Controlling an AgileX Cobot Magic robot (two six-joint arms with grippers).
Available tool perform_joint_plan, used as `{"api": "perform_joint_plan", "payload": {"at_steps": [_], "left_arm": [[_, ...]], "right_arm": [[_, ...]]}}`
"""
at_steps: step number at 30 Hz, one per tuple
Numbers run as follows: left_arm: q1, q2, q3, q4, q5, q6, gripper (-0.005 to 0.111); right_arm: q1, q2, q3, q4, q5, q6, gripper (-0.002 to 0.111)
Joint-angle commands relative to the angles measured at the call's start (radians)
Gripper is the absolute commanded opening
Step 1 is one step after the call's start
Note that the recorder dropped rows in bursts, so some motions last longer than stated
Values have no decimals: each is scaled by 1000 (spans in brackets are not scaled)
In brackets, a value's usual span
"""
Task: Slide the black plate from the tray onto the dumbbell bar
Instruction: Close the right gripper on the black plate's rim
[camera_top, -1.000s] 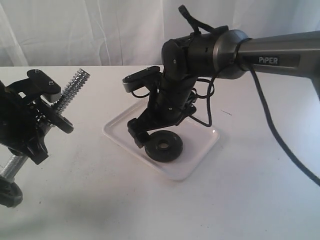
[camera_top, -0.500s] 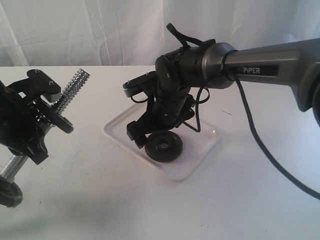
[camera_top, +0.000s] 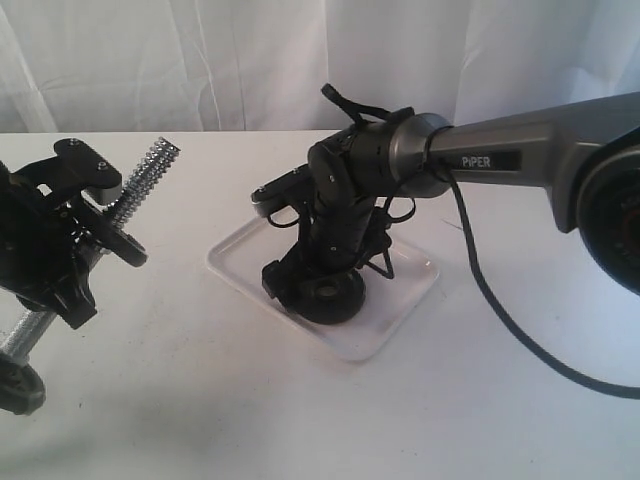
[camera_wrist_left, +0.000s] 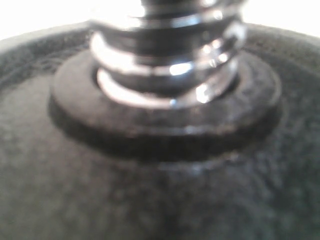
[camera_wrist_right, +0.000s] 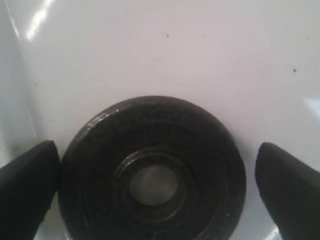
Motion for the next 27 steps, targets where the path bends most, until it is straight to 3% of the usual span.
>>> {"api": "perform_joint_plan", "payload": {"at_steps": [1, 11, 21, 24, 27], "left_arm": [[2, -64, -31, 0, -27, -5, 0], [2, -64, -31, 18, -31, -12, 0], [2, -64, -31, 18, -30, -24, 0], [2, -64, -31, 18, -30, -24, 0], [2, -64, -31, 18, -30, -24, 0]], "right_arm": [[3, 15, -3, -9, 5, 10, 102], [3, 14, -3, -36, 76, 10, 97], [3, 14, -3, -25, 133, 52, 64], [3, 14, -3, -24, 159, 50, 66], [3, 14, -3, -24, 172, 50, 76]]}}
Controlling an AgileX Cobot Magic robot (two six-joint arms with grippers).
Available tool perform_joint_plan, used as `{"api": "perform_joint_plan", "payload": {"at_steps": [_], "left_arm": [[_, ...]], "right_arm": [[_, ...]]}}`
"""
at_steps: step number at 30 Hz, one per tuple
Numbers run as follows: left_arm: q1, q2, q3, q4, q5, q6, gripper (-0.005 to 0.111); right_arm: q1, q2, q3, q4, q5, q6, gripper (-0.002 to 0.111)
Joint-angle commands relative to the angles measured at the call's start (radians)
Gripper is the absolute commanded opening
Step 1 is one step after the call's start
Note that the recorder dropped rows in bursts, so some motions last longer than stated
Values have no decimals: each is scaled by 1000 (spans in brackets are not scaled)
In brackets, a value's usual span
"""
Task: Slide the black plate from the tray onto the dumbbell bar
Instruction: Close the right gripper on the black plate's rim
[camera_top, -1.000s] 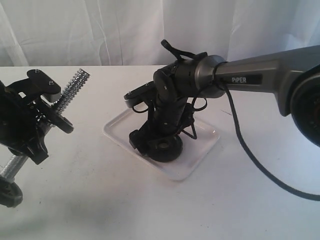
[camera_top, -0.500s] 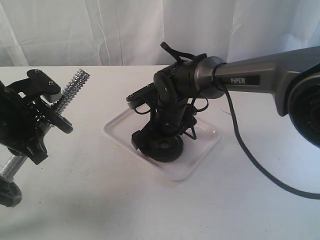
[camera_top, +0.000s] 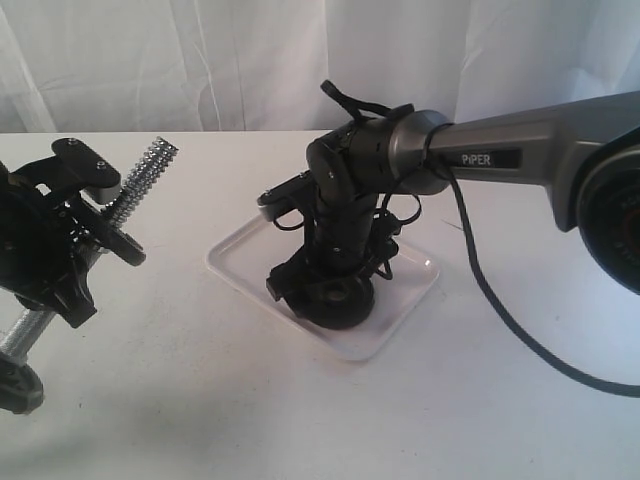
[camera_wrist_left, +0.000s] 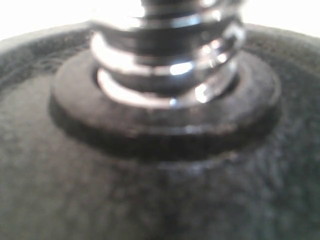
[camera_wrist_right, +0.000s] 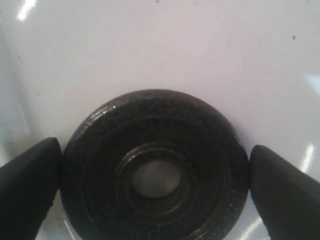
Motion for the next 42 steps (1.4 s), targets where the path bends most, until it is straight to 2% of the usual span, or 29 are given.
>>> {"api": "perform_joint_plan", "payload": {"at_steps": [1, 4, 28, 36, 39, 42], "left_arm": [[2, -64, -31, 5, -29, -5, 0], [2, -64, -31, 5, -29, -5, 0], [2, -64, -31, 5, -30, -3, 0], [2, -64, -31, 5, -36, -3, 0], [2, -64, -31, 5, -40, -3, 0], [2, -64, -31, 5, -44, -3, 0]], "right_arm": [[3, 12, 8, -9, 72, 2, 81], [3, 12, 8, -9, 79, -12, 90], [3, 82, 8, 12, 398, -46, 90], [3, 82, 8, 12, 402, -70, 90], [3, 82, 8, 12, 402, -70, 82], [3, 82, 8, 12, 398, -58, 61]]}}
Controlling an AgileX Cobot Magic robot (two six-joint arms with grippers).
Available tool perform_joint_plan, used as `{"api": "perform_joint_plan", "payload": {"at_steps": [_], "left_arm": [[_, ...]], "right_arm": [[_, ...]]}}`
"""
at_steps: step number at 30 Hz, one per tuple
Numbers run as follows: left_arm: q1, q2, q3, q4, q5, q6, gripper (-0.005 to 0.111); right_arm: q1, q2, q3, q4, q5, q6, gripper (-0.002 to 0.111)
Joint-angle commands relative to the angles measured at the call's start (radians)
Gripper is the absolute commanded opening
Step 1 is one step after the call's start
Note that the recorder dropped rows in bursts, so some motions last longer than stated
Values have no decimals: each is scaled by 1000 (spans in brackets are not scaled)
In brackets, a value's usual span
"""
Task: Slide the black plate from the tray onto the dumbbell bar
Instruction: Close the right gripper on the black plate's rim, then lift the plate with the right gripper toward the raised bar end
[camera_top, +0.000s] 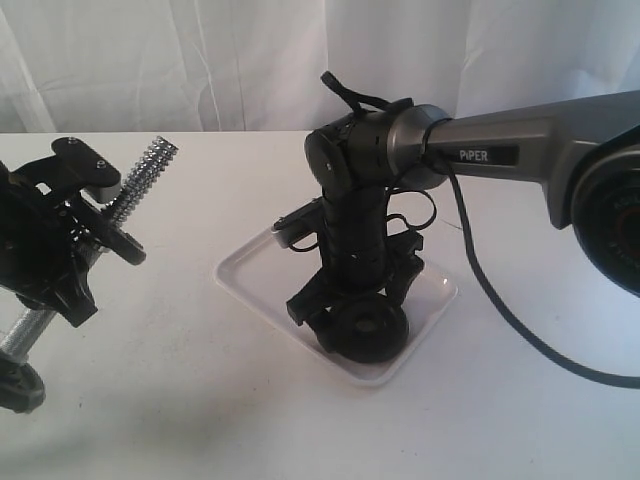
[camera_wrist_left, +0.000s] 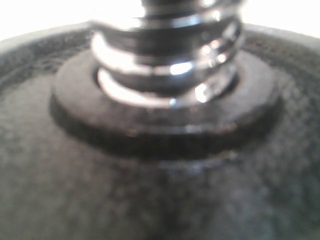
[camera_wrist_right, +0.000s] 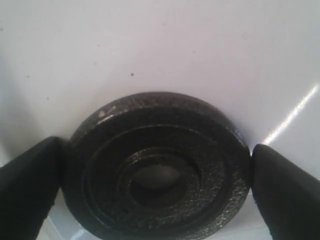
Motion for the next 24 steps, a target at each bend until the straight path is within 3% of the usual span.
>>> {"api": "perform_joint_plan", "payload": {"at_steps": [1, 2, 5, 17, 24], "left_arm": [[2, -64, -31, 5, -39, 1, 0], [2, -64, -31, 5, -39, 1, 0], [2, -64, -31, 5, -39, 1, 0], [2, -64, -31, 5, -45, 22, 0], [2, -64, -31, 5, -45, 44, 0]], "right_arm": [[3, 54, 36, -5, 95, 2, 50], [3, 54, 36, -5, 89, 10, 43], [3, 54, 36, 6, 85, 11, 2], [-3, -51, 4, 110, 27, -45, 0], [-96, -77, -43, 264, 27, -110, 0]]}}
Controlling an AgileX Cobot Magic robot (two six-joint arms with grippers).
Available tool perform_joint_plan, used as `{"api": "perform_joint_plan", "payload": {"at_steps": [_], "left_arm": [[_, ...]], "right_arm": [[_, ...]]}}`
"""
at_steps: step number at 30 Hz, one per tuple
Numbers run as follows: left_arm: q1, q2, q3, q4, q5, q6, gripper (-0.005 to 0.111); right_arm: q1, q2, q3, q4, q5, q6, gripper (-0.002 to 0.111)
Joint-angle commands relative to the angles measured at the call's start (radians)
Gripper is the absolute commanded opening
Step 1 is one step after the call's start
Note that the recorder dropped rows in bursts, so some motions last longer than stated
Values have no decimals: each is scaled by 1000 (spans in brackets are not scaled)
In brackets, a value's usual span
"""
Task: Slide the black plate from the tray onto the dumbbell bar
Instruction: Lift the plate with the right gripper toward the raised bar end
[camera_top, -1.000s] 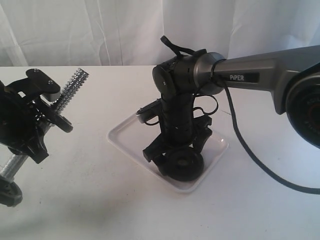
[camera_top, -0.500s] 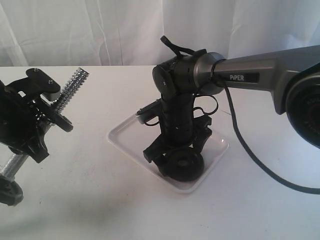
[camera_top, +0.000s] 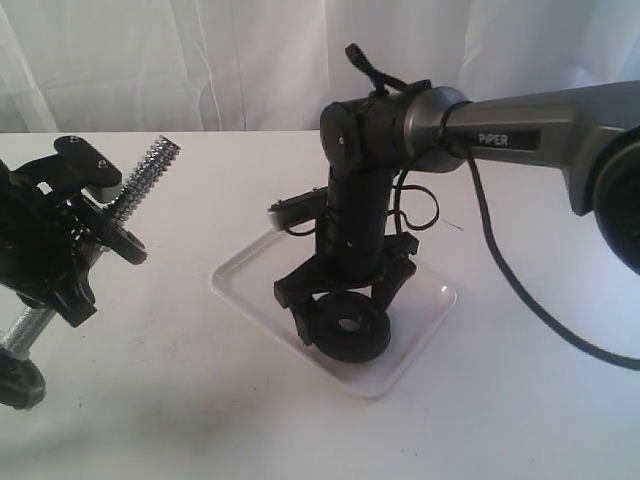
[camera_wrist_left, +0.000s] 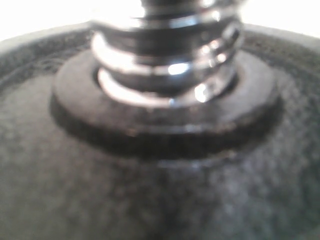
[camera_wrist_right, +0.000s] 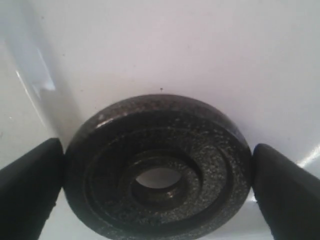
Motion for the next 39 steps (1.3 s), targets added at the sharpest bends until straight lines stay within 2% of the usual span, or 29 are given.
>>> {"api": "perform_joint_plan", "payload": {"at_steps": [1, 4, 10, 15, 21, 31, 39], "left_arm": [[2, -64, -31, 5, -34, 18, 0], [2, -64, -31, 5, -34, 20, 0], [2, -60, -28, -74, -26, 142, 0], [2, -60, 29, -90, -44, 225, 0], [2, -60, 95, -99, -77, 253, 0], [2, -60, 112, -322, -119, 498, 0], [2, -26, 112, -312, -141, 516, 0]], "right_arm": [[-68, -29, -16, 95, 11, -61, 0], [-102, -33, -16, 165, 14, -119, 0], [-170, -45, -19, 358, 44, -256, 0], [-232, -49, -19, 546, 87, -441, 0], [-302, -71, -19, 729, 87, -506, 0], [-305, -92, -17, 885, 87, -530, 0], [-301, -114, -17, 932, 87, -526, 0]]}}
